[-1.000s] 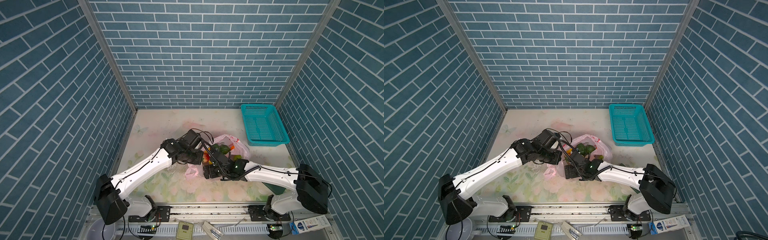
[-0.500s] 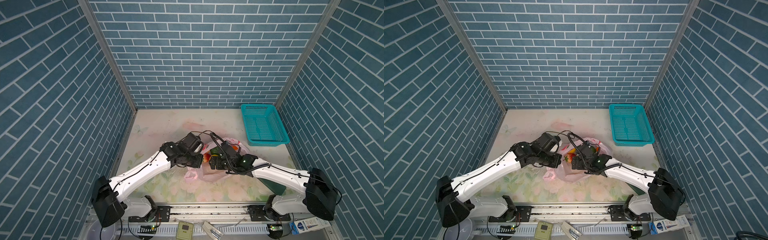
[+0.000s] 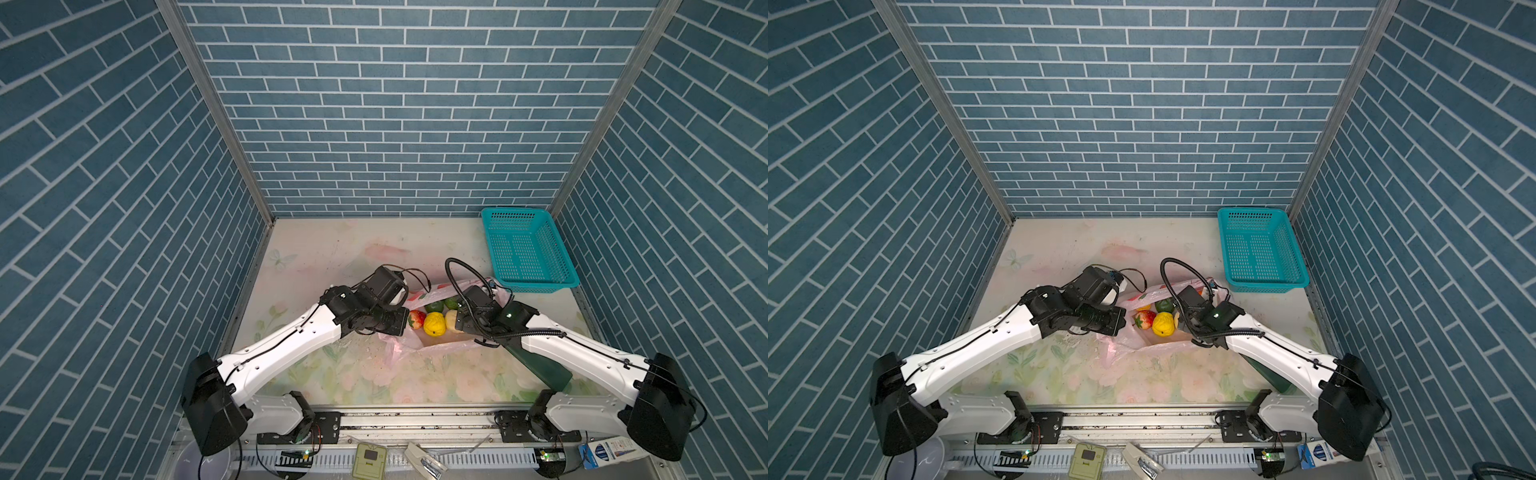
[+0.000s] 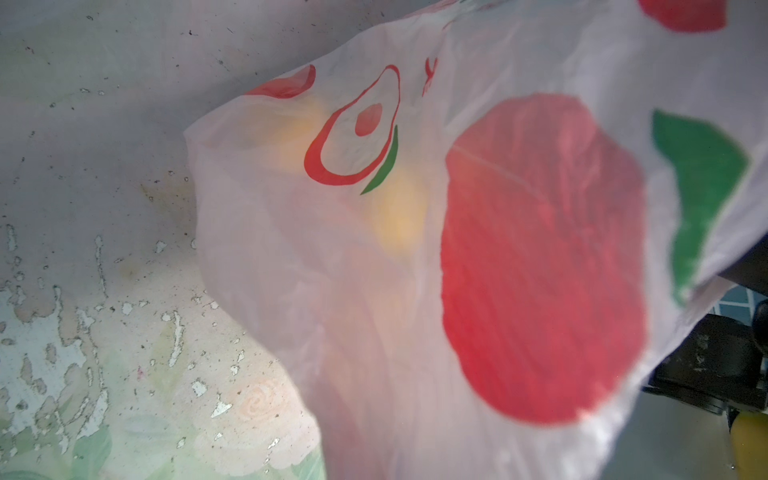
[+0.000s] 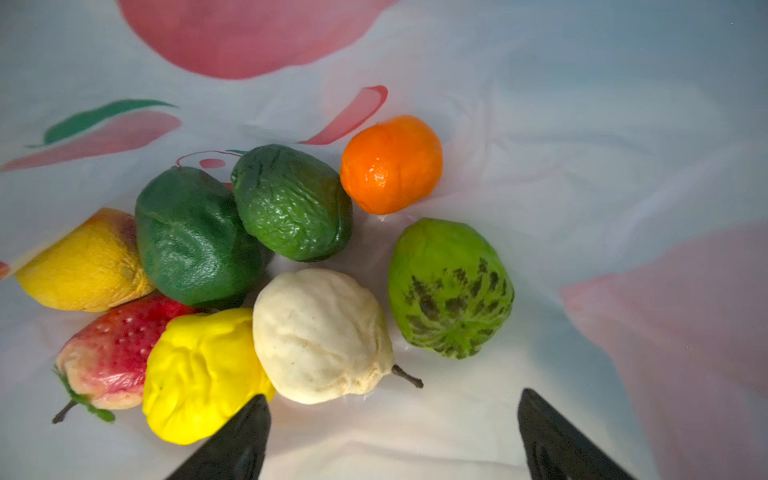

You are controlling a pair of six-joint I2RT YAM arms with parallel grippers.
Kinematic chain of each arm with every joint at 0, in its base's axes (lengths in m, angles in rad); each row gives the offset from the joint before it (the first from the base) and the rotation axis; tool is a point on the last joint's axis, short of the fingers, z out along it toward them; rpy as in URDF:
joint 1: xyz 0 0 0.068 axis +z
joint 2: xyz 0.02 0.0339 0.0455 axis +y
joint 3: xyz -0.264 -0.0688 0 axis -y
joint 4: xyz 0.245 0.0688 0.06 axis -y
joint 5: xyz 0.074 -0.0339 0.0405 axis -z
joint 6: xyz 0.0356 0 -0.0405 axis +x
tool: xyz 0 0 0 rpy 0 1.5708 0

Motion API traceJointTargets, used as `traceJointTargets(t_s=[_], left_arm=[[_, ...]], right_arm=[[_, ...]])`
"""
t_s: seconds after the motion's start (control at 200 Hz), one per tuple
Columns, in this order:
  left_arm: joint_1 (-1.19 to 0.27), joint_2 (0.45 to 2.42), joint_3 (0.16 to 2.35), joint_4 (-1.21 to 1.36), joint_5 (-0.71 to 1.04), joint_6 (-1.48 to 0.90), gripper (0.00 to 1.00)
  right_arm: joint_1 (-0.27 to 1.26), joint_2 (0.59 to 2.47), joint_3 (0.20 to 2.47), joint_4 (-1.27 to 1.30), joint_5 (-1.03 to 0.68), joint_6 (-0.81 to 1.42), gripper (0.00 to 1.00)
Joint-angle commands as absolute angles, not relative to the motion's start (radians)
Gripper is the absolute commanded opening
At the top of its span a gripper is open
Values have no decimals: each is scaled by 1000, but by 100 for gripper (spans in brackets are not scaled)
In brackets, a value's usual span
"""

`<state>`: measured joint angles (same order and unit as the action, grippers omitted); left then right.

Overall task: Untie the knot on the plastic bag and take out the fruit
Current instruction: 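Close the right gripper on the yellow lemon-shaped fruit inside the bag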

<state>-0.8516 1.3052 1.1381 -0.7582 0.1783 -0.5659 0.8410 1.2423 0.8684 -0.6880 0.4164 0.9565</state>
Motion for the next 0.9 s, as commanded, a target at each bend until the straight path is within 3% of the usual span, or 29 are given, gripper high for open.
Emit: traceJointTargets(t_s=[0.0, 0.295, 0.895], left_arm=[[-862, 1298, 1135, -777, 183, -564, 0], [-881, 1291, 1136, -768, 180, -591, 0], [-881, 1256, 1088, -722, 180, -647, 0]], right_arm=[[840, 1264, 872, -647, 356, 953, 92], [992, 1347, 956, -545, 272, 923, 92], [1137, 1368, 750, -373, 212, 973, 91]])
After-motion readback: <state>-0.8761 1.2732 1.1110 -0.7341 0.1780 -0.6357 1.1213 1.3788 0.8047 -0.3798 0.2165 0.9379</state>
